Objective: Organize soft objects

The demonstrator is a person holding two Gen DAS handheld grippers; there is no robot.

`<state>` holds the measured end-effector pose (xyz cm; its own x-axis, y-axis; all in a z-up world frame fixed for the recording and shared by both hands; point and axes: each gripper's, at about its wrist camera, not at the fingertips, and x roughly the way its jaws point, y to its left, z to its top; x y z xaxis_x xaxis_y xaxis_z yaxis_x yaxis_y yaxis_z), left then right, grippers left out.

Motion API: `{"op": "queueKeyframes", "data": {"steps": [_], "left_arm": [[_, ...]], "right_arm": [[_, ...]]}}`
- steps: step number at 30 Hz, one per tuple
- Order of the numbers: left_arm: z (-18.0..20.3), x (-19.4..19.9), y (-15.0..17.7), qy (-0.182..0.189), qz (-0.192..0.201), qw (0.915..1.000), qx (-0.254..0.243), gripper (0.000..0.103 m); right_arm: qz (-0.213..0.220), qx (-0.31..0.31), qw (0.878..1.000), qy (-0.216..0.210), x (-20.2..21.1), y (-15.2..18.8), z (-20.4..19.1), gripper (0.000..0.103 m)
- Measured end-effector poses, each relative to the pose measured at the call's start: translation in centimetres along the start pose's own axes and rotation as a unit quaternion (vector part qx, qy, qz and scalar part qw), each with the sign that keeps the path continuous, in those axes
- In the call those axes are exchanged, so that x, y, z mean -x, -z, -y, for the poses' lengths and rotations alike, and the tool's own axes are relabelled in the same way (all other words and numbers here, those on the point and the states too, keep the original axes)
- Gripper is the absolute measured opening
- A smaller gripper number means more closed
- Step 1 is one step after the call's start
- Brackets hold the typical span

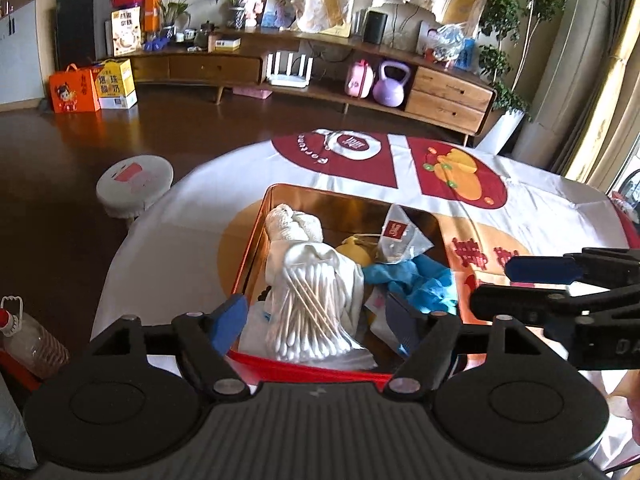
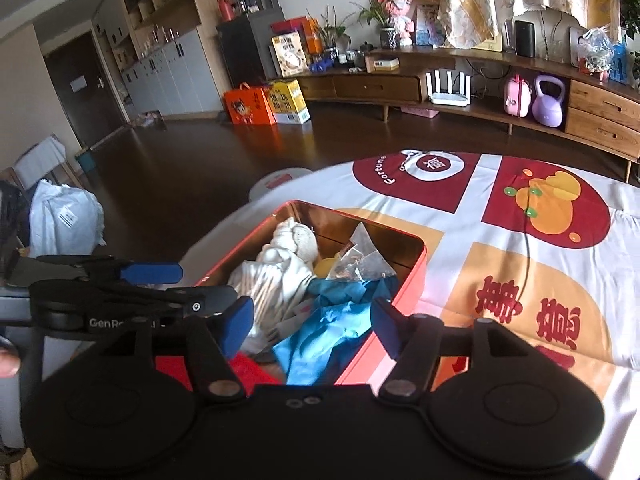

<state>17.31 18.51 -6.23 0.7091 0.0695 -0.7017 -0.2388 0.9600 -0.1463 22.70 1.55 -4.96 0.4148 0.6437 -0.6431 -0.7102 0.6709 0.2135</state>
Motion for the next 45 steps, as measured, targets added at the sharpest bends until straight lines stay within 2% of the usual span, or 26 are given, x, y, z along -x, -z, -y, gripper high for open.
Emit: {"op": "queueKeyframes", "data": {"steps": [4,11,17,22,30,45], "left_arm": [[0.3,1.6,0.2,0.012,0.020,0.9997,0.000,0.083],[1.5,4.6,0.8,0.020,0.063,0.9978,-0.012,0.101],[3.1,6.4,1.9,0.010,0.076,0.9965,-0.035,0.103],[4.3,8.0,3.4,0.027,0.084,0.9950,-0.046,0.103],[5.8,9.7,4.4,0.004,0.097,0.9943,-0.045,0.103],[6.2,11.5,5.4,-0.001,0.122,0.9920,-0.033,0.103]], "right_arm": [[0.021,-0.004,1.000,-0.011,2.3,0.5,-0.1,0.072],[0.060,0.011,0.998,-0.017,5.7,1.9,-0.9,0.091],[0.091,0.025,0.995,-0.011,8.1,3.2,-1.5,0.103],[0.110,0.015,0.994,-0.010,9.6,4.2,-1.4,0.103],[0.129,0.015,0.991,0.004,11.4,5.7,-1.7,0.103],[0.140,0.003,0.990,0.018,11.9,6.8,-1.6,0.103]]}}
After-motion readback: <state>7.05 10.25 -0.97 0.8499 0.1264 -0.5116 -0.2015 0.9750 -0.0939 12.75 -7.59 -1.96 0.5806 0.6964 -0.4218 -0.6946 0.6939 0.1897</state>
